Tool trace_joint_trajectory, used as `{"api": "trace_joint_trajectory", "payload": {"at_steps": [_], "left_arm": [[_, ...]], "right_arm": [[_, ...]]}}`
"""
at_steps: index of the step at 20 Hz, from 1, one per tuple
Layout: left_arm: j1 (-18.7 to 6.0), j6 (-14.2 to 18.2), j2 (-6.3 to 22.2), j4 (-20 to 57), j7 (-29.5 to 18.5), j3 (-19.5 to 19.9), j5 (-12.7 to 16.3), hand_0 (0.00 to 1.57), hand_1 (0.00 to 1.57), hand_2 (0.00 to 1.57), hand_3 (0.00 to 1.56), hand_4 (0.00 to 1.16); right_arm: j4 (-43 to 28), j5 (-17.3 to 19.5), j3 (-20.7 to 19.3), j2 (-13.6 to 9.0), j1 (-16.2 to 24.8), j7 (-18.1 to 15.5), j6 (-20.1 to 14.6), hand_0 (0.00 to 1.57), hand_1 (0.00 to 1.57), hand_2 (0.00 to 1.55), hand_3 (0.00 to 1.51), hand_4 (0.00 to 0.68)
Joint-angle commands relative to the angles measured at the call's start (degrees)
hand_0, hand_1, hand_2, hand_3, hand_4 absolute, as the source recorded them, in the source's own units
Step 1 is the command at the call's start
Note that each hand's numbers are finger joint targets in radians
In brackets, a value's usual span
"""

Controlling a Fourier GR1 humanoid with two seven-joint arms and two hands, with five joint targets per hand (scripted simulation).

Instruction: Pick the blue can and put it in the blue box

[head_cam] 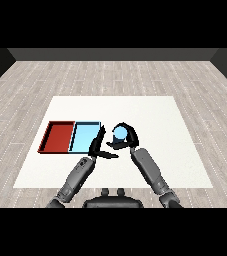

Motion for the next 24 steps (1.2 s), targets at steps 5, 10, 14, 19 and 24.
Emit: {"api": "trace_joint_trajectory", "payload": {"at_steps": [5, 10, 14, 19, 24], "left_arm": [[-2.74, 2.64, 0.0, 4.71, -2.55, -3.85, 2.67, 0.0, 0.0, 0.0, 0.0, 0.0], [0.15, 2.75, 0.0, 1.36, -2.12, -5.18, 4.39, 0.0, 0.0, 0.0, 0.0, 0.0], [-4.19, 4.78, 0.0, 5.28, -2.94, -7.97, 7.57, 0.0, 0.0, 0.0, 0.0, 0.0], [-6.74, 5.54, 0.0, 6.93, -2.53, -8.53, 8.08, 0.0, 0.0, 0.0, 0.0, 0.0], [-5.63, 0.2, 0.0, 6.17, -3.22, -3.54, 4.97, 0.0, 0.0, 0.0, 0.0, 0.0]], "right_arm": [[-1.21, -2.53, 4.53, 0.01, -1.5, 0.49, -3.34, 1.4, 1.4, 1.46, 1.42, 0.681], [4.67, -2.59, 4.68, 0.0, -3.04, -5.05, -2.4, 1.4, 1.4, 1.43, 1.4, 0.657], [5.26, -2.88, 5.74, 0.01, -3.37, -4.74, -2.16, 1.41, 1.41, 1.43, 1.39, 0.651], [3.55, -3.99, 10.05, 0.01, -2.59, -4.05, -4.05, 1.43, 1.43, 1.43, 1.39, 0.616], [0.28, 0.24, 10.6, 0.01, -3.1, -0.71, -6.12, 1.39, 1.39, 1.44, 1.39, 0.62]]}}
